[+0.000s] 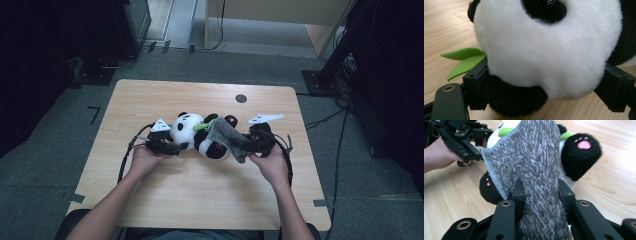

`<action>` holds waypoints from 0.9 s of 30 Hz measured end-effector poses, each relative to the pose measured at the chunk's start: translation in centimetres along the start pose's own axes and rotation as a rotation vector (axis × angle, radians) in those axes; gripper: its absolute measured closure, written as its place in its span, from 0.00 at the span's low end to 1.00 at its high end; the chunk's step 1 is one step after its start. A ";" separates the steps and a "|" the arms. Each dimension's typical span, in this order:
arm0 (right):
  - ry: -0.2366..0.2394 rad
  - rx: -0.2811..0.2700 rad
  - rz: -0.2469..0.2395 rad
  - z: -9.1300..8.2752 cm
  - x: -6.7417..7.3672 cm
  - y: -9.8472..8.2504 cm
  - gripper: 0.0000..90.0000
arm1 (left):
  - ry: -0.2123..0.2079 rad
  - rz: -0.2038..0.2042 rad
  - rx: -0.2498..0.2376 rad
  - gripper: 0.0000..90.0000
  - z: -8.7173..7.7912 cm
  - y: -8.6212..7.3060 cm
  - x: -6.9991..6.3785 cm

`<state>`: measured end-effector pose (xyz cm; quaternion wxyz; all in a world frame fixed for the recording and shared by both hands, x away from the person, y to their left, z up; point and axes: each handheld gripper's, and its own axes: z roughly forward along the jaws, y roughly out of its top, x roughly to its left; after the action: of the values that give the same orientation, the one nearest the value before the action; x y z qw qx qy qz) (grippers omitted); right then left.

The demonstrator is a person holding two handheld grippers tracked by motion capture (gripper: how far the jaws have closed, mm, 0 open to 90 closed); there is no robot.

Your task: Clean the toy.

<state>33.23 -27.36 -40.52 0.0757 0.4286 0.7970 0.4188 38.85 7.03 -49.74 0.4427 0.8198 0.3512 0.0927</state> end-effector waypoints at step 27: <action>0.051 0.021 -0.047 0.3 1.1 0.4 0.75 | 0.004 0.003 0.001 0.16 0.0 0.0 0.0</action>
<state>32.95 -26.26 -40.18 0.0609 0.3995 0.8129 0.4193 38.83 6.99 -49.74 0.4412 0.8204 0.3511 0.0947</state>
